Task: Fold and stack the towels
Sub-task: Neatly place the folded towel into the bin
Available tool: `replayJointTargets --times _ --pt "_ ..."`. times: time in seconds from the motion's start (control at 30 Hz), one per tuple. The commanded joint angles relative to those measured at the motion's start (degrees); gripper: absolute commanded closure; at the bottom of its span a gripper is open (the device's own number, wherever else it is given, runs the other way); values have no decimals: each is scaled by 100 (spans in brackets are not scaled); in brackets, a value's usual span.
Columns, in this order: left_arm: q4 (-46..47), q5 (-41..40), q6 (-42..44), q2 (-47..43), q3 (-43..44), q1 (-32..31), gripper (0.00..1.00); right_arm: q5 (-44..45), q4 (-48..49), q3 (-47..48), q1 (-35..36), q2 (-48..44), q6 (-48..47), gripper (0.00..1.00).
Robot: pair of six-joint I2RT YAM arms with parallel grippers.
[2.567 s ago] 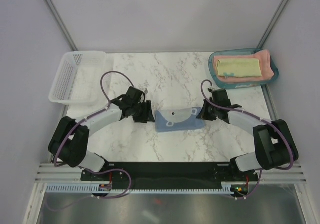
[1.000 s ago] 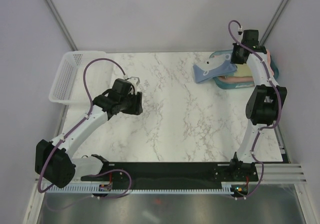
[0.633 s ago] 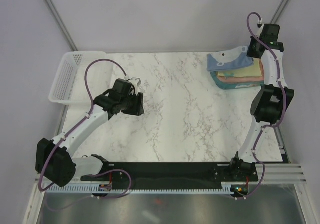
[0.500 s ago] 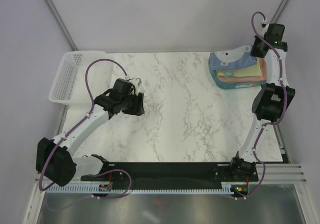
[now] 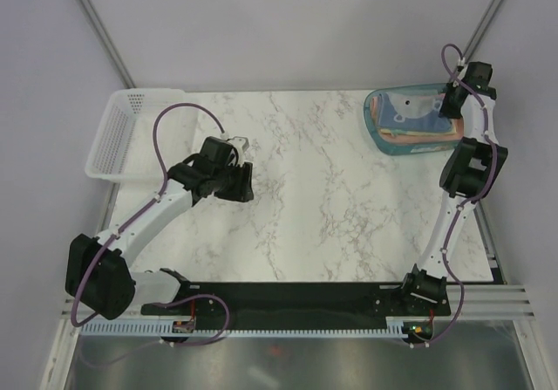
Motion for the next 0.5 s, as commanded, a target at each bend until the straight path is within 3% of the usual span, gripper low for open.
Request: replayJointTargets --times 0.0,0.07,0.3,0.4,0.43,0.47 --pt "119 158 204 66 119 19 41 134 433 190 16 -61 68 73" --pt "119 211 204 84 128 19 41 100 549 102 25 -148 95 57" --pt "145 334 178 5 171 19 40 -32 795 -407 60 -1035 499 33" --pt "136 378 152 -179 338 19 39 204 795 -785 157 -1859 736 2" --pt "153 396 134 -267 399 19 38 318 795 -1047 209 -2063 824 2" --pt "197 439 99 -416 513 11 31 328 795 -1215 236 -2282 964 2"
